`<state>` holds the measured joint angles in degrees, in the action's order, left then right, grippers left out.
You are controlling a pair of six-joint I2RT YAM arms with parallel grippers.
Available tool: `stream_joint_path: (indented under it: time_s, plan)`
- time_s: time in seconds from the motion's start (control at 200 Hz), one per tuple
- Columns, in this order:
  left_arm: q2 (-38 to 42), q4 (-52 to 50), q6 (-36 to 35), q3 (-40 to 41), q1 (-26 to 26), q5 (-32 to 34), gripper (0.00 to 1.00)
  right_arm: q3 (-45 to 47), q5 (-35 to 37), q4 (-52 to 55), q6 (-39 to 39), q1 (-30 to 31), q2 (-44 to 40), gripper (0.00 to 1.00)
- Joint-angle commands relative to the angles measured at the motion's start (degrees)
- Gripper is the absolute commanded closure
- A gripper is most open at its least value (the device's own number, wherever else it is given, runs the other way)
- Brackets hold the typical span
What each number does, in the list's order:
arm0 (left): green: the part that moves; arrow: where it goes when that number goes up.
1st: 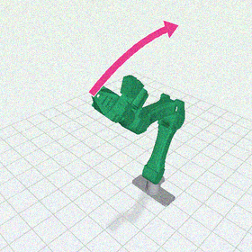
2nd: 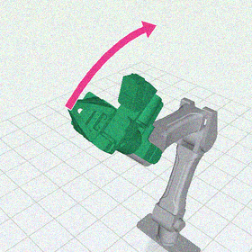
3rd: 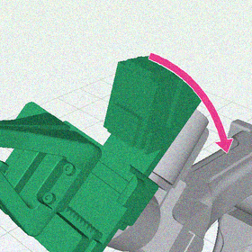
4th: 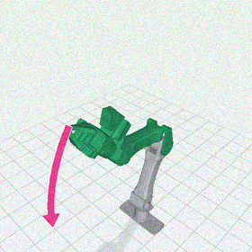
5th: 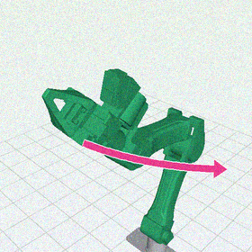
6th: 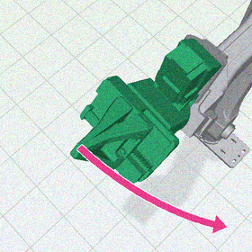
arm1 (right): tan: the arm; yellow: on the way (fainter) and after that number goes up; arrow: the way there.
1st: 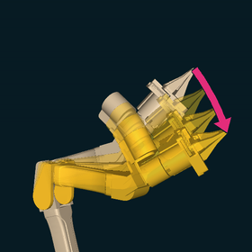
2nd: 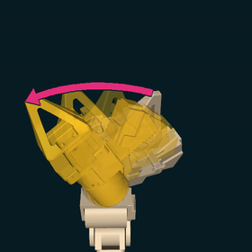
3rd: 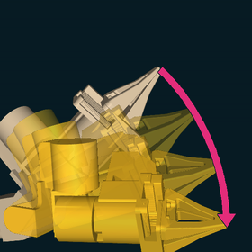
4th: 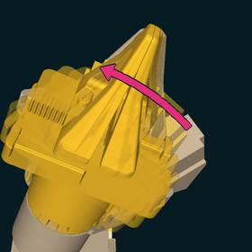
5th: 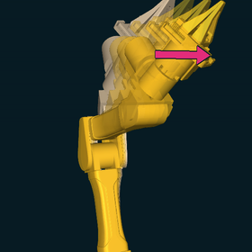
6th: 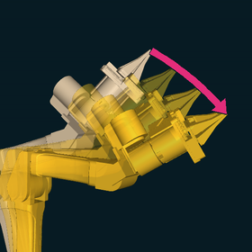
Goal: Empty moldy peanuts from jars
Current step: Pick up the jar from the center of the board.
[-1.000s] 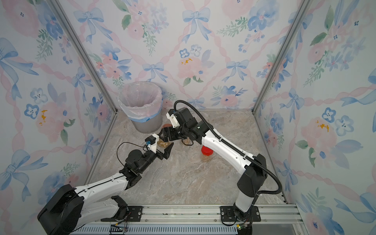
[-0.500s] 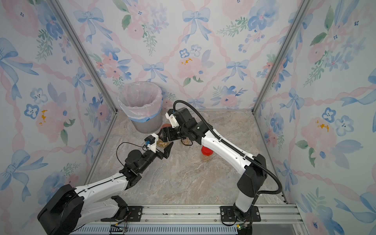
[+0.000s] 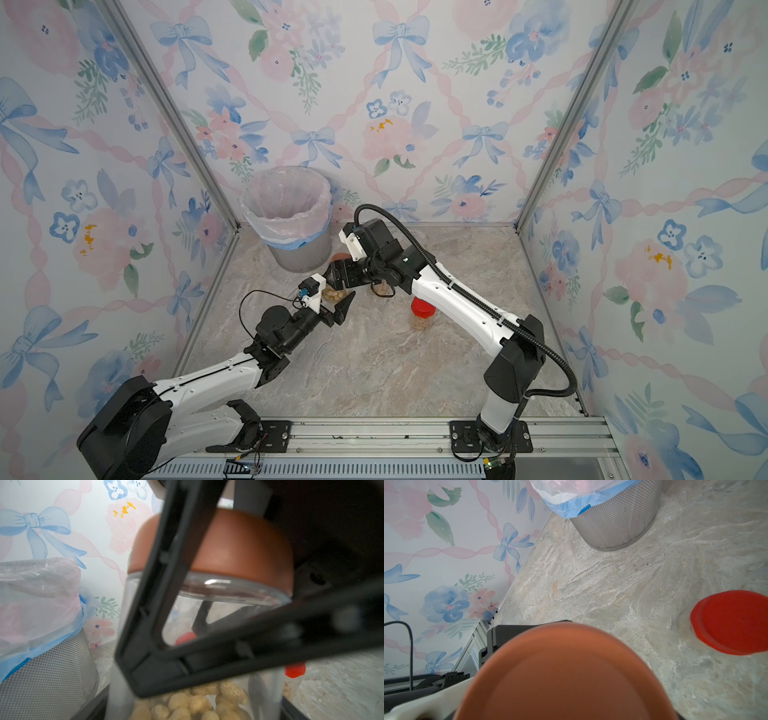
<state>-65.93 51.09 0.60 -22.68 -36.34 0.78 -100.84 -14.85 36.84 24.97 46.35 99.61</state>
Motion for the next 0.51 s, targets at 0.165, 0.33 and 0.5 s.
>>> stream_joint_path:
  time_s: [0.165,0.33,0.5]
  plan:
    - [1.96,2.67,0.28,-0.60,0.12,-0.78,0.26,-6.49,-4.59,5.31,-1.27,2.34,3.59,0.44]
    - [1.97,2.02,-0.30,-0.80,-0.17,0.28,0.23,-8.32,-4.48,7.02,-1.57,3.03,4.37,0.45]
    - [1.44,1.34,-0.46,-1.43,-0.32,0.41,0.24,-9.62,-4.84,8.92,-2.10,3.22,5.45,0.45]
